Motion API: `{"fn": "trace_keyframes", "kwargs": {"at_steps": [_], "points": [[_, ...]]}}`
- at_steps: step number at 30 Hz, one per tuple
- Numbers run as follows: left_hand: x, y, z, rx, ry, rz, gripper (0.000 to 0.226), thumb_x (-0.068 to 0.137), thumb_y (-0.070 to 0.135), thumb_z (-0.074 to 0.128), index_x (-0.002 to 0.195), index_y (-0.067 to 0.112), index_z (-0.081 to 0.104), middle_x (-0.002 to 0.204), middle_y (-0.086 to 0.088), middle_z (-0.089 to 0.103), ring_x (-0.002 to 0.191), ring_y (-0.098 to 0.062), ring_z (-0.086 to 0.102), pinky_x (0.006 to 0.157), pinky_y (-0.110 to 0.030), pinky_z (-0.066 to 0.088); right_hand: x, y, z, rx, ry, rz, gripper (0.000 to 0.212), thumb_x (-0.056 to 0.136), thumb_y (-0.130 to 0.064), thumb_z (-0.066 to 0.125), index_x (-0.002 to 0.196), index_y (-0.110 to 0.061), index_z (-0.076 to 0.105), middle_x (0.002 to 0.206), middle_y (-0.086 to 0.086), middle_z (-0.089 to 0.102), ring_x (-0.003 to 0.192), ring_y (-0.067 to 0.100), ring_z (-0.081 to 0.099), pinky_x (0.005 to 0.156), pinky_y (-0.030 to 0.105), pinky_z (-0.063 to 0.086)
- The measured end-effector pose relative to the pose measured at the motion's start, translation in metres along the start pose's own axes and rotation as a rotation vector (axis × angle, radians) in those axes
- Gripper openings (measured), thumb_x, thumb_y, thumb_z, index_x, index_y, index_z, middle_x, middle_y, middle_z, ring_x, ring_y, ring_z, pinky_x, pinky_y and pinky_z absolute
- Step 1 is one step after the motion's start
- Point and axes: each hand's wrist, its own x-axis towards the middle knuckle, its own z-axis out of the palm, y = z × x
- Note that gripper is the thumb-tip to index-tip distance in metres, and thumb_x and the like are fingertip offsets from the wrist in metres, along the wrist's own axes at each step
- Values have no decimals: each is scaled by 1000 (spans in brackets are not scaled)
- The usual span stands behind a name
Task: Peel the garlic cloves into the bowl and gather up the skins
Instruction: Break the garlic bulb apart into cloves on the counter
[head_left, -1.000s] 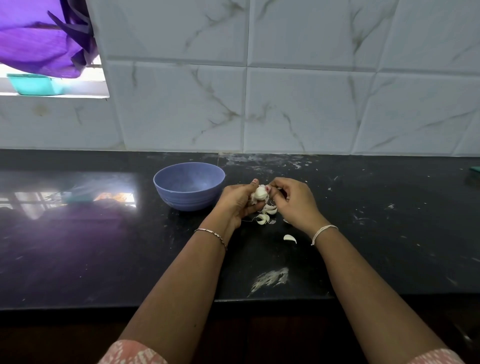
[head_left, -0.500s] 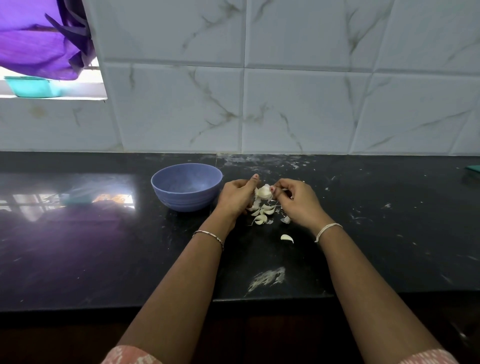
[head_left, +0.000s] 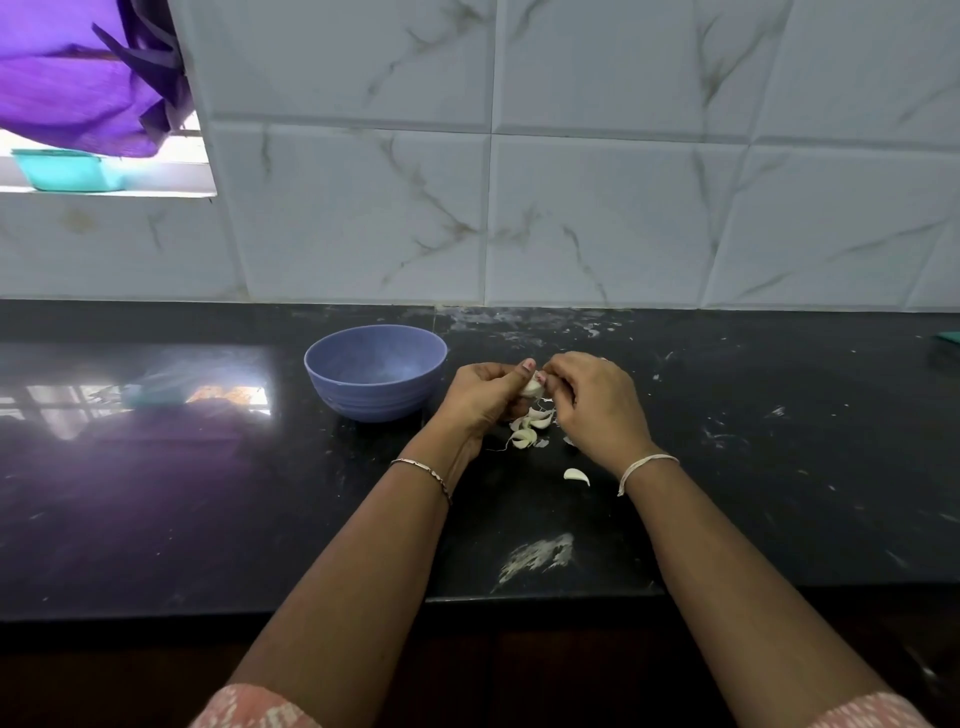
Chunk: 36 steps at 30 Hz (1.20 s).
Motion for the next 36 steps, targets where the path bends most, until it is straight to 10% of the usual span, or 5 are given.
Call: {"fn": "trace_keyframes", "kwargs": {"at_steps": [11,19,26,36], "points": [[1,2,-1,-127,93,-51,35,86,17,74,54,11,60,45,0,54,41,-11,44,56,-27,38,3,-3,4,-372,175,-348,12,82,-7,70,77,-13,61,70,2,58,62,24,57,63,36,45],[-1,-2,-3,-199,62,8,21,86,20,72,95,2,68,70,-3,67,61,-13,56,57,-23,47,4,-10,1,625,-199,485,38,92,-45,61,84,-8,66,57,0,58,45,8,50,42,22,39],[-4,3,-3,-262,-2,17,19,89,15,68,98,-2,69,78,-6,72,70,-13,70,69,-23,59,1,-6,0,805,-224,538,24,87,-30,72,87,-6,68,69,7,72,48,9,63,42,17,44],[-4,-3,-4,837,84,371,27,94,34,63,114,18,71,100,-4,74,92,-17,68,85,-33,54,-1,2,6,600,-197,491,18,83,-5,72,84,-23,76,80,5,76,75,19,74,74,44,61]]}}
